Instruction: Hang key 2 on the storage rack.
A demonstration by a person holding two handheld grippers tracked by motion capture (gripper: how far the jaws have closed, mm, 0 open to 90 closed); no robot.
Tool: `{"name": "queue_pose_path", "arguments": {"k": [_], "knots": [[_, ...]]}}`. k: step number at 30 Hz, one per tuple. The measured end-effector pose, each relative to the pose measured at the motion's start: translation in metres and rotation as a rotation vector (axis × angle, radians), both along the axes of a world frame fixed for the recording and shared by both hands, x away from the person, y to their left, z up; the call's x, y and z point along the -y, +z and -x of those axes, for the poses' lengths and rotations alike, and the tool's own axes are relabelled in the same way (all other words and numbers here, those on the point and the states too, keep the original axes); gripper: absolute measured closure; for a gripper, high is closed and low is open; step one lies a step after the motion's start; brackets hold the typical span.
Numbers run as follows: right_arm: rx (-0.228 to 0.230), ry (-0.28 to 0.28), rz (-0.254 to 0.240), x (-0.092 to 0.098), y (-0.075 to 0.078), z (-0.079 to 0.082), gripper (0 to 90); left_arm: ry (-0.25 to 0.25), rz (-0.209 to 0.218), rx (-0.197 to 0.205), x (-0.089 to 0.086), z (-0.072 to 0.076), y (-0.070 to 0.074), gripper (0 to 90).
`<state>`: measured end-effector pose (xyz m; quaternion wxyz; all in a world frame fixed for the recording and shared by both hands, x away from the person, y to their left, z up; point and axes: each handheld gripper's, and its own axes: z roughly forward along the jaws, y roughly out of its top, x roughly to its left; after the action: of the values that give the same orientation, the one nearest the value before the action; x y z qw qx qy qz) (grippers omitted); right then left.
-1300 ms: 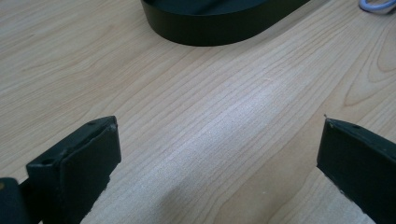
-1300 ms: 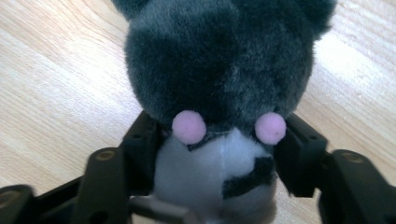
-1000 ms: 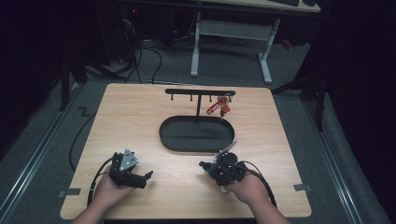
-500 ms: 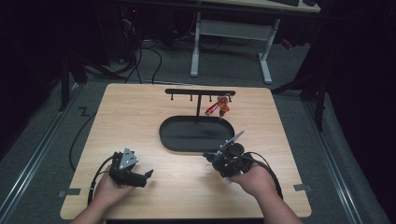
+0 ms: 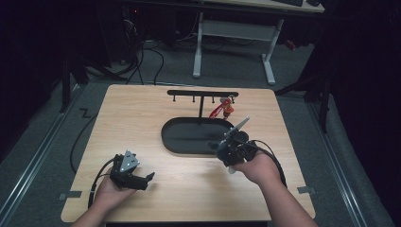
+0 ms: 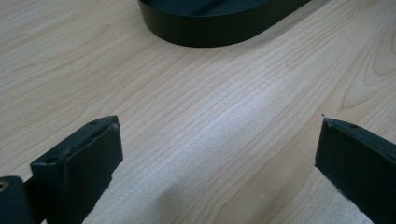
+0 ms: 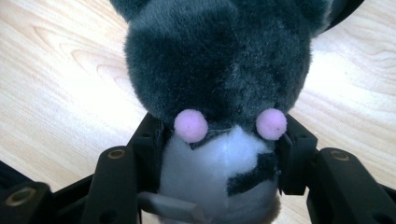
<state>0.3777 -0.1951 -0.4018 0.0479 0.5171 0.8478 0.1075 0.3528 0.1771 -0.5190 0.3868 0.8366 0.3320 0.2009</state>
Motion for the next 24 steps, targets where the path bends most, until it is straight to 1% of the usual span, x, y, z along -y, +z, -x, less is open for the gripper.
{"name": "queue_pose_path", "arguments": {"k": [3,4,8,11,12,14,18,19,22,24], "knots": [[-0.002,0.002,0.005,0.0,0.004,-0.005,47.2,0.009,0.006,0.002,-0.002,0.0,0.001,1.6],[-0.004,-0.006,0.004,-0.001,0.005,-0.007,47.2,0.011,0.008,0.002,-0.003,0.0,0.001,1.7],[0.003,-0.014,-0.022,-0.001,0.013,-0.013,47.2,0.006,0.004,-0.001,-0.002,0.001,0.001,2.1],[0.01,-0.022,-0.012,-0.001,0.02,-0.016,47.2,-0.006,-0.002,-0.001,-0.001,0.001,0.001,2.6],[0.017,-0.017,-0.01,-0.001,0.022,-0.018,47.2,-0.007,-0.004,-0.002,-0.001,0.002,0.001,2.7],[0.019,-0.034,-0.015,0.0,0.027,-0.02,47.2,-0.007,-0.004,0.001,-0.001,0.001,0.001,2.8],[0.033,-0.031,-0.014,0.001,0.034,-0.028,47.2,-0.005,0.0,-0.001,-0.002,0.0,0.001,2.9],[0.028,-0.046,-0.017,0.001,0.035,-0.029,47.3,-0.006,0.0,-0.004,-0.002,0.0,0.001,3.0],[0.03,-0.039,-0.01,0.0,0.04,-0.036,47.2,-0.007,0.001,0.0,-0.002,0.0,0.001,3.0],[0.027,-0.049,-0.016,-0.002,0.043,-0.04,47.2,-0.008,0.003,-0.001,-0.002,-0.001,0.001,3.1]]}}
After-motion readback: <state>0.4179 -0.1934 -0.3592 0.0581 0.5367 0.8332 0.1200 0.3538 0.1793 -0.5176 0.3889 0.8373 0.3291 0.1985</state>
